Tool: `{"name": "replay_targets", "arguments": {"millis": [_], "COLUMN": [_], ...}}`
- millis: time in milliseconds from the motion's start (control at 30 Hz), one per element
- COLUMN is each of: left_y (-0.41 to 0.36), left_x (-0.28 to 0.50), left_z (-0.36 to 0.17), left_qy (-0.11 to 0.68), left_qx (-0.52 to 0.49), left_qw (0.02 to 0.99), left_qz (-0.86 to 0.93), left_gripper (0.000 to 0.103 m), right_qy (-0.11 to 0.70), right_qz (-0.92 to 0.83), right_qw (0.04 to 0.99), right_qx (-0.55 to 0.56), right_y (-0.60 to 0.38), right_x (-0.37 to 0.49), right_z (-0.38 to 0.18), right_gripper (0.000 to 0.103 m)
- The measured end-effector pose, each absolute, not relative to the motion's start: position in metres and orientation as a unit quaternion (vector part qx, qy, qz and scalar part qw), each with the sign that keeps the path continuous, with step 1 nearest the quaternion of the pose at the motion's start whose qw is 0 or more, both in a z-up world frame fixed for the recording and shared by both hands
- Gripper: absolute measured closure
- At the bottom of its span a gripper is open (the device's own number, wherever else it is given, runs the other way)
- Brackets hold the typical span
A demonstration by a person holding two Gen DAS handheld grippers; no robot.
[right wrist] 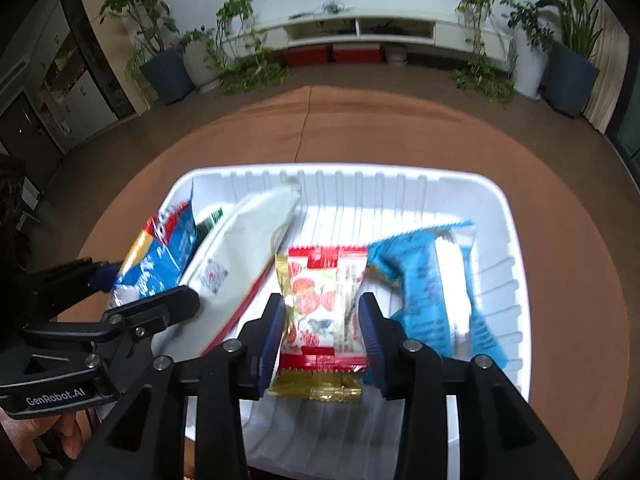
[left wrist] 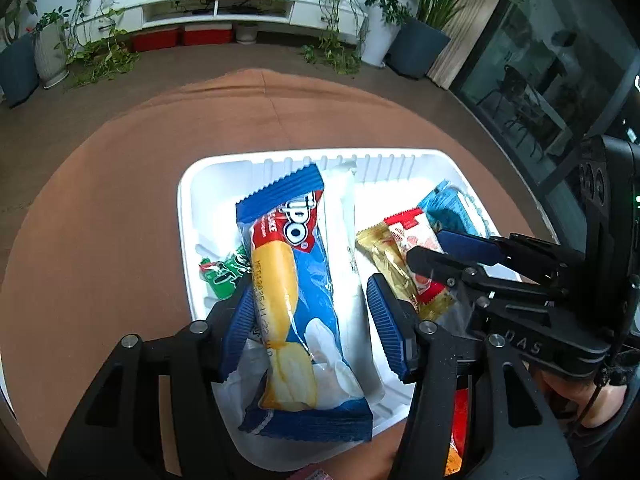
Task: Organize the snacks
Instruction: 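Carry both packets over the white tray and open both grippers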
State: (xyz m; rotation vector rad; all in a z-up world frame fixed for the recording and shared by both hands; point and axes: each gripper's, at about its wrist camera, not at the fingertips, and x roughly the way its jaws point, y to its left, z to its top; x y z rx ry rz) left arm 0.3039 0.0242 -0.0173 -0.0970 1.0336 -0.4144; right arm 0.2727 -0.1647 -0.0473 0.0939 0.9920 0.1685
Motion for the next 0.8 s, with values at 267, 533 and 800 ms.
{"name": "replay_targets", "arguments": {"millis": [267,533,800], "left_y": [0.035,0.028,0.027], "left_x": [0.293,0.296,0.292], "left_z": [-0.002,-0.019,-0.017], "left_qy": [0.461,0.492,0.484], "left_qx": [-0.062,-0.045,-0.054], "left_qw": [0.862,0.848,0.85], "left_qz": [-0.199,-0.19,-0.2], "left_gripper": [0.039,0.039,0.039], "right_qy": [0.459,0.48,0.465], "right_qz": [0.072,0.074,0.081], "right_qw": [0.884,0.874,0.881], "right_qx": [0.047,0.007,0.032], "right_y": [-0.171,-0.158,-0.165], "right_x": [0.273,0.279,0.269], "right_z": [-0.041,-0.049,-0.034], "right_gripper": [0.062,0.068,0.068]}}
